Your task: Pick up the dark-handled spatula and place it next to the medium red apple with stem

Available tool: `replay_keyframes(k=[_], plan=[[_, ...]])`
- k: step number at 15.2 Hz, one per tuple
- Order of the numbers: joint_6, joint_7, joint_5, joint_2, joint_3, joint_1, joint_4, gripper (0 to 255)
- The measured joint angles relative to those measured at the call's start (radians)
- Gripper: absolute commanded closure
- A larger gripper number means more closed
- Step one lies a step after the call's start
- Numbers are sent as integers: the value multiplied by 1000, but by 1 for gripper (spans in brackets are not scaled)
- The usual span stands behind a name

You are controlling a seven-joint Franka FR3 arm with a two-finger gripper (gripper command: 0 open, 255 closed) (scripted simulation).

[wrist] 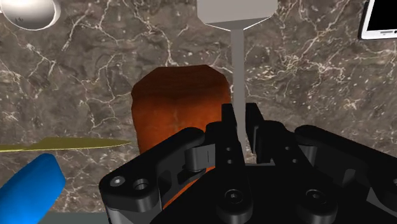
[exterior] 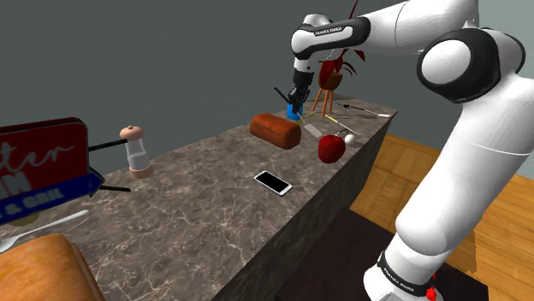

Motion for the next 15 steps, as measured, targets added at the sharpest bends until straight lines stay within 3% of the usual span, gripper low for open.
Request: replay_keyframes(k=[11, 15], plan=[[-99, -242, 57, 247, -97, -146, 335, 255], [-70, -263, 64, 276, -101, -159, 333, 255]])
